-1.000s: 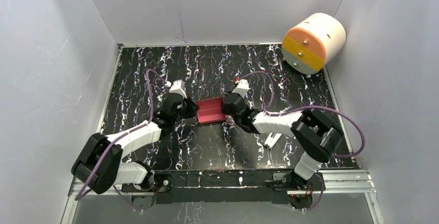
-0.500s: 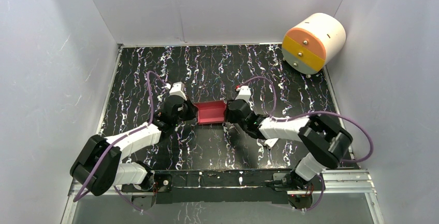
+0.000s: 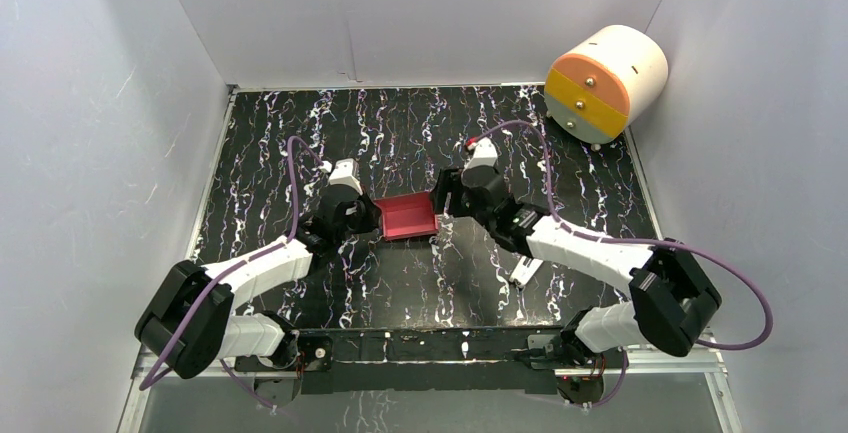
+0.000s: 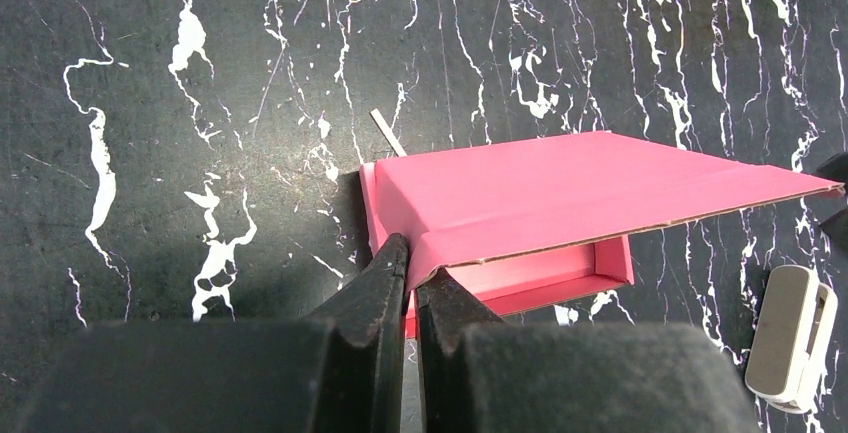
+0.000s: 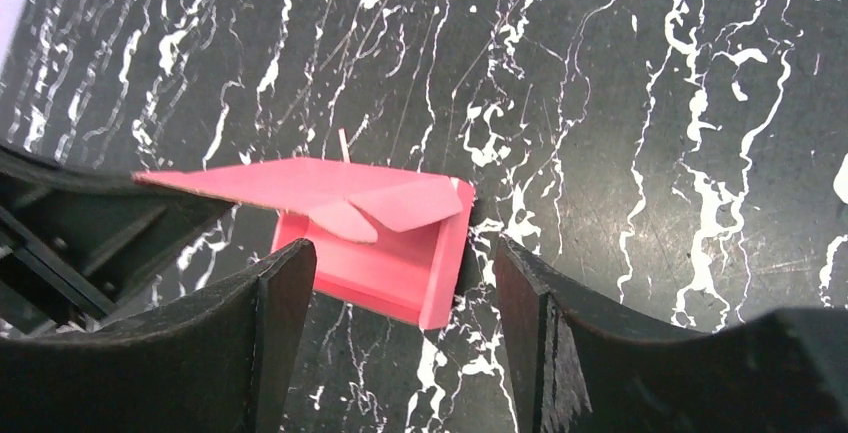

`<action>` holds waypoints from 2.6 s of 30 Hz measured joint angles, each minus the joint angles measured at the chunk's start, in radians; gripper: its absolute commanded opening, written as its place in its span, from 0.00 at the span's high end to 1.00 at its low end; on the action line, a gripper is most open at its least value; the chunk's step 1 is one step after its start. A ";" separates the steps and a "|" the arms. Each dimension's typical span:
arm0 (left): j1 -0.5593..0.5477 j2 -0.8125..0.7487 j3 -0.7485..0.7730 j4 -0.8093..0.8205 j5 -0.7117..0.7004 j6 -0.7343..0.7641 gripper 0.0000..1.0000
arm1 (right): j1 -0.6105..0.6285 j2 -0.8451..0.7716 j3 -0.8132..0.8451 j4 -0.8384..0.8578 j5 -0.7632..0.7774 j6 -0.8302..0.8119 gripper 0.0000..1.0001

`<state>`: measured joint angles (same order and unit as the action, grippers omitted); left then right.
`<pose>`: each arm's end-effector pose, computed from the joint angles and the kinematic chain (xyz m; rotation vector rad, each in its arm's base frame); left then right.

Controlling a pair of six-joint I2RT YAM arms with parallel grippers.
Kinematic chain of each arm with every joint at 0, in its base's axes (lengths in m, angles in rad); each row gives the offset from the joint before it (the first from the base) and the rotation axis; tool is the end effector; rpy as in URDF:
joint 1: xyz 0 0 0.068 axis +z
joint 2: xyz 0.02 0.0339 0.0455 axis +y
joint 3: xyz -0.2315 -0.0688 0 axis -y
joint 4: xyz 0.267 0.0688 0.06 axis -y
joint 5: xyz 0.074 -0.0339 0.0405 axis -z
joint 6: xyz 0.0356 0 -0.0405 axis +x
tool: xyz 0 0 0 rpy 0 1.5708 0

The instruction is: Fold the paper box

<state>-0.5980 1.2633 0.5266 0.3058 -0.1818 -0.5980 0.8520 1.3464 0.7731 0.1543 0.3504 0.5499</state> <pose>0.2409 -0.1563 0.1537 -0.1191 2.0392 -0.5822 0.2222 0.2354 0.2011 -0.0735 2.0055 0.5652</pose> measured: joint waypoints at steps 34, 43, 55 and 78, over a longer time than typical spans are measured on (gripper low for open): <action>-0.046 0.017 0.068 -0.103 -0.059 0.033 0.98 | -0.145 0.220 0.182 -0.030 -0.376 0.286 0.43; -0.050 0.023 0.078 -0.116 -0.058 0.021 0.98 | -0.146 0.253 0.169 -0.016 -0.429 0.352 0.35; -0.057 0.024 0.094 -0.147 -0.067 0.030 0.98 | -0.212 0.184 0.159 -0.087 -0.441 0.115 0.22; -0.059 0.033 0.127 -0.192 -0.066 0.042 0.98 | -0.222 0.125 0.086 -0.016 -0.639 -0.728 0.26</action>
<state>-0.6567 1.2961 0.6540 0.1135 -0.2478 -0.5556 0.6304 1.4712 0.8589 0.1383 -0.2890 -0.1783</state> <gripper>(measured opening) 0.026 0.770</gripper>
